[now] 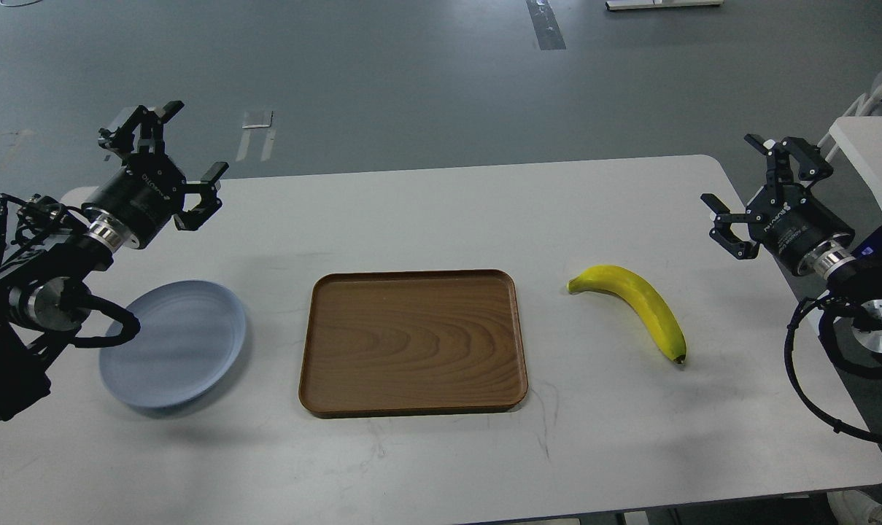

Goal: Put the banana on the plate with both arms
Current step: 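Lower the left gripper to the edge of the light blue plate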

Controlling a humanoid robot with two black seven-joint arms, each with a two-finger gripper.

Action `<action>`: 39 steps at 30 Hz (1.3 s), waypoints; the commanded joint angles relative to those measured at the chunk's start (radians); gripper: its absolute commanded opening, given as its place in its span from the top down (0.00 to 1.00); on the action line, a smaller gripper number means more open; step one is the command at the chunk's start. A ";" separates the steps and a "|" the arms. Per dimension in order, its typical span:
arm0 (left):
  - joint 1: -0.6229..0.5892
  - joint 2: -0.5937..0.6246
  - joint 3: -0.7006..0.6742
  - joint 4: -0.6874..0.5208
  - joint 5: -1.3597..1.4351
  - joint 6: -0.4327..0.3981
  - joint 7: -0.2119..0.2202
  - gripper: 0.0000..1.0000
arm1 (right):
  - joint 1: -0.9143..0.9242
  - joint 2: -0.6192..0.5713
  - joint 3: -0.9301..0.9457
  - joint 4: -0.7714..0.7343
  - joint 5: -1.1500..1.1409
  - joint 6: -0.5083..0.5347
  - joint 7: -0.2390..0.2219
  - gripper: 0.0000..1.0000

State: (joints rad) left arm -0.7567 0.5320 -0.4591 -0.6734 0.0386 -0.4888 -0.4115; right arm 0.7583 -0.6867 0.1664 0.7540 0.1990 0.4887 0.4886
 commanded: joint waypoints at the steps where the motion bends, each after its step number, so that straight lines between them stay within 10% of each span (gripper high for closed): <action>1: 0.004 0.002 0.002 0.000 0.003 0.000 -0.003 0.00 | -0.001 0.002 -0.001 -0.001 -0.001 0.000 0.000 0.01; 14: -0.047 0.124 0.000 0.023 0.076 0.000 -0.012 0.00 | 0.006 -0.008 -0.002 0.001 -0.007 0.000 0.000 0.01; 18: -0.105 0.264 -0.006 -0.064 0.399 0.000 -0.077 0.00 | 0.007 -0.010 -0.005 0.004 -0.012 0.000 0.000 0.01; 27: -0.141 0.554 0.011 -0.473 1.195 0.000 -0.077 0.00 | 0.013 -0.011 -0.014 0.004 -0.020 0.000 0.000 0.01; 34: -0.099 0.591 0.128 -0.508 1.616 0.000 -0.077 0.00 | 0.012 -0.010 -0.019 0.001 -0.032 0.000 0.000 0.01; 39: -0.070 0.563 0.322 -0.382 1.681 0.186 -0.077 0.00 | 0.012 -0.010 -0.019 0.001 -0.035 0.000 0.000 0.01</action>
State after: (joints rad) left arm -0.8453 1.1187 -0.2472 -1.1490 1.6908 -0.4164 -0.4893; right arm 0.7704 -0.6963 0.1473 0.7548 0.1651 0.4887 0.4887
